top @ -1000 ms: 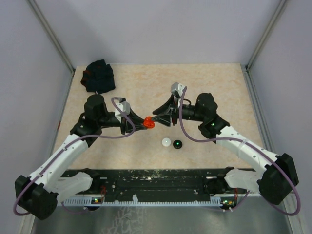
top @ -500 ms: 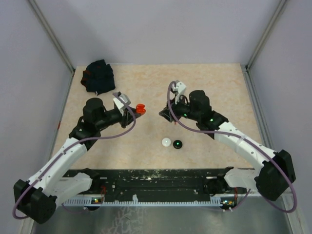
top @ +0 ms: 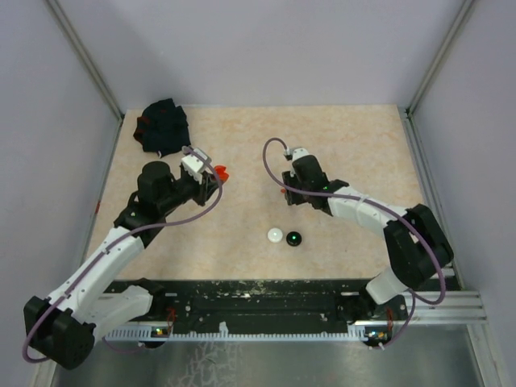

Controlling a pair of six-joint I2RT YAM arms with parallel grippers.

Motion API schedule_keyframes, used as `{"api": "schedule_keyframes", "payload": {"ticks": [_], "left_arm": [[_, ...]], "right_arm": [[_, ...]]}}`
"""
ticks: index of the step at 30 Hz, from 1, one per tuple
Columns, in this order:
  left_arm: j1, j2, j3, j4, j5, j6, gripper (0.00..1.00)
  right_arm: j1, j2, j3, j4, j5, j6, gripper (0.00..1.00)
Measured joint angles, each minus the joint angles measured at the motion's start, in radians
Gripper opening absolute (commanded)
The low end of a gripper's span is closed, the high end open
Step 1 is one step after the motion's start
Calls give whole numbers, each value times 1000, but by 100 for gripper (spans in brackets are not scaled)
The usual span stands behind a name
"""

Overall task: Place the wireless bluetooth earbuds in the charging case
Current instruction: Pick up the earbud from the center of the board.

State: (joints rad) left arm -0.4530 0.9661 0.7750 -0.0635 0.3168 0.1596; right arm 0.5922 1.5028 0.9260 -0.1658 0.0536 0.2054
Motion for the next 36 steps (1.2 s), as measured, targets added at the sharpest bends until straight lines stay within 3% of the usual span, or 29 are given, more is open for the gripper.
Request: {"api": "schedule_keyframes", "payload": {"ticks": [9,36], "left_arm": [[6,1,0,-13,-36,-6,0],[13,30,0,-43,-37,-6,0]], "right_arm": [[-29,111,25,4,90,90,29],[-41,259,60,58,57,135,25]]}}
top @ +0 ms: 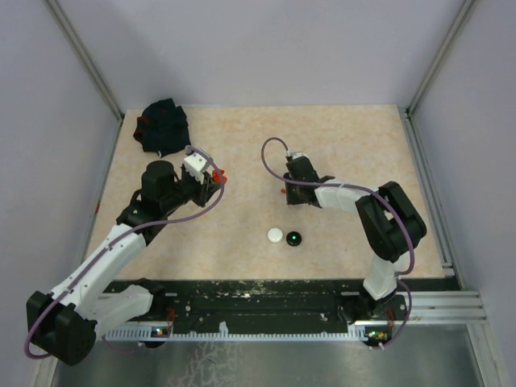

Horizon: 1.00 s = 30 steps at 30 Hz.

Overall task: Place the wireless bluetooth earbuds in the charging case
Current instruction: Pick up the earbud from the center of the board.

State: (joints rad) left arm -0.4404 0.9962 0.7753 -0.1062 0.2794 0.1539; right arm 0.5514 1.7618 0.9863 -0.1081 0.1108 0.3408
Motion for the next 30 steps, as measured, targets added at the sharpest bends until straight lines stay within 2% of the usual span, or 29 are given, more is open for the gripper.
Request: {"api": "schedule_keyframes", "payload": {"ticks": [18,30], "left_arm": [[0,1,0,-1,1,0,0],[5,4,0,-2,4,0,0]], "right_arm": [[22,44,71,-71,60,-47,23],[42,53,97,-124,94,-53,26]]}}
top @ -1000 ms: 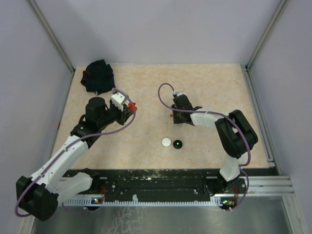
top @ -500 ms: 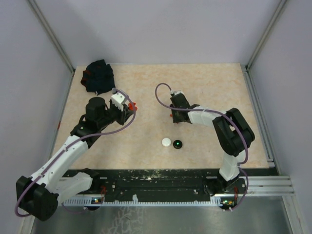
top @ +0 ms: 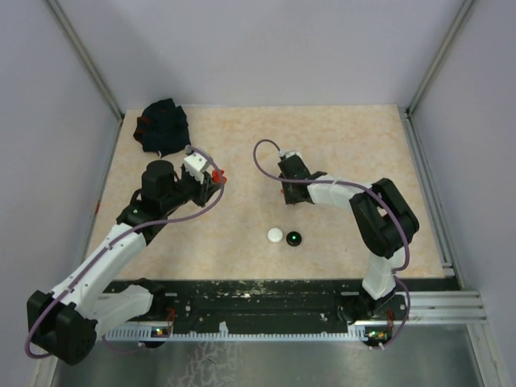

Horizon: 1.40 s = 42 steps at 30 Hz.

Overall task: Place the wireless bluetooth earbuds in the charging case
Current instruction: Pick up the earbud from the center of the board.

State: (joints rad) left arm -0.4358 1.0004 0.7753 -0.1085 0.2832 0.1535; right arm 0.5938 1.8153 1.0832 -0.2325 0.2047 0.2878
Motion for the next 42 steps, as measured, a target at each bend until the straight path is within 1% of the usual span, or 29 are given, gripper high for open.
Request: {"api": "schedule_keyframes", "payload": {"ticks": [9,20,37,38,42], "left_arm": [[0,7,0,-1,9,0,0],[0,9,0,-1,16,0,0],[0,28,0,3,63,-25,0],[0,29,0,4,66,-27,0],[1,29,0,6,74,-34,0]], "right_arm": [[7,9,19,-35,13,-3,26],[15,34,63,-77,23,-18,23],[23,34,69,-101,34,-20,25],[24,34,70,-106,34,-23,24],[26,34,71,-110,34,-26,15]]}}
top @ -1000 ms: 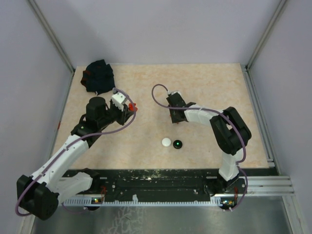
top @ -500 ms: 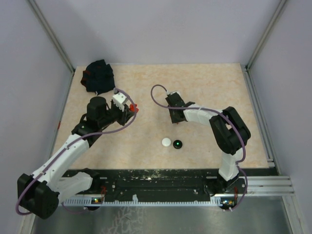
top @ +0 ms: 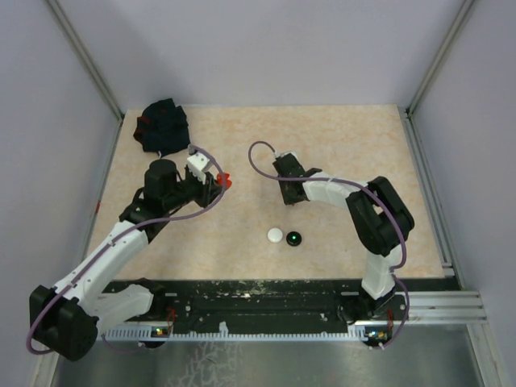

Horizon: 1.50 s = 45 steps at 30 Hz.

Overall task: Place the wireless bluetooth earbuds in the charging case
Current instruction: Pick up the earbud from the center of the board, then place the earbud in the charging case.

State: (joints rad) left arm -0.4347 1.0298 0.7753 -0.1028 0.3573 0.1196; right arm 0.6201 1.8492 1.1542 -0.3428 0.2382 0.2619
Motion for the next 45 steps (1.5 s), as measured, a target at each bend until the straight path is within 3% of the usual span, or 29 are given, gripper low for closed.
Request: {"api": "schedule_keyframes", "payload": {"ticks": [11,19,28,45], "left_arm": [[5,0,-2,44,31,-23,0],[14,-12,-54,117,71,-53,0],[33,-65,-120,253,175,-82,0],[45,-145,-217,603,378,-190,0]], "right_arm": [[1,-25,-12,-7,-37,-16,13],[2,-270,-84,50,-128,-44,13],[2,-525,-169,282,-317,-60,11],[2,-680,-278,742,-682,88,11]]}}
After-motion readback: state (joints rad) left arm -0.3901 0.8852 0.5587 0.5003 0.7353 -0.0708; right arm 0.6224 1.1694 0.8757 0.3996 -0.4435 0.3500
